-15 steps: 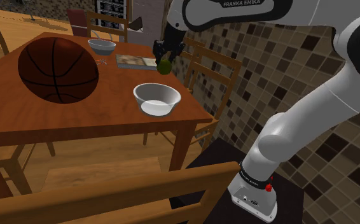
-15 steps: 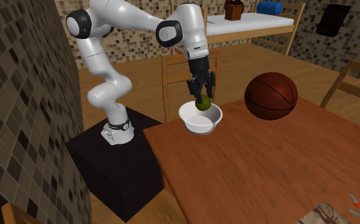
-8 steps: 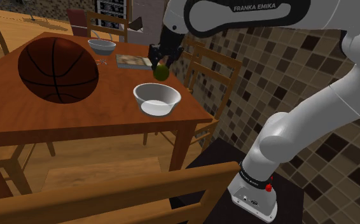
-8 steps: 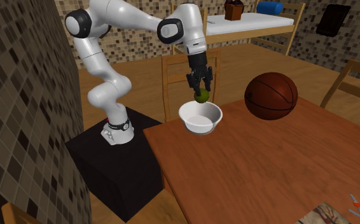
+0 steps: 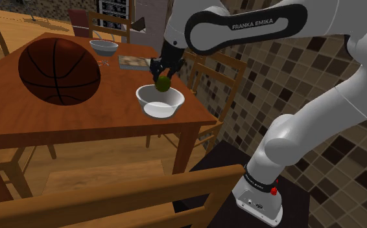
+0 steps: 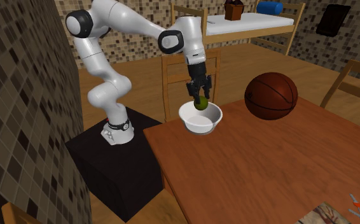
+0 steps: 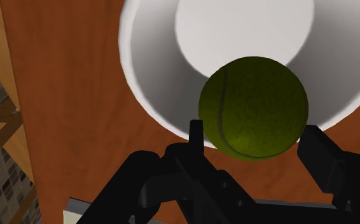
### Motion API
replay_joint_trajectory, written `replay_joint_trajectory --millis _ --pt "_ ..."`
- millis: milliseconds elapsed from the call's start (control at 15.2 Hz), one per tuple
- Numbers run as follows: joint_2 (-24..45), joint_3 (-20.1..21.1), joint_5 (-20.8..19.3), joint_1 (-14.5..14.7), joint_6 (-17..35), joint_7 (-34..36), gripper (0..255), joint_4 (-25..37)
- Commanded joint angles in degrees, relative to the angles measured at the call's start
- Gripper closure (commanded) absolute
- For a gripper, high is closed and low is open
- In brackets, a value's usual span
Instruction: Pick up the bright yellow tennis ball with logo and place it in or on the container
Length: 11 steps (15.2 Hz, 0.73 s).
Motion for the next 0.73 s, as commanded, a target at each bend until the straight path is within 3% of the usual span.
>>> replay_joint_trajectory --millis 0,198,660 --pt "0.2 0.1 -0.2 -0.1 1.6 0.3 255 -1.3" --pt "0.9 0.4 -0.7 -0.2 4.6 1.1 255 -3.7" --pt "0.9 0.4 -0.7 -0.2 4.6 1.1 255 -3.7"
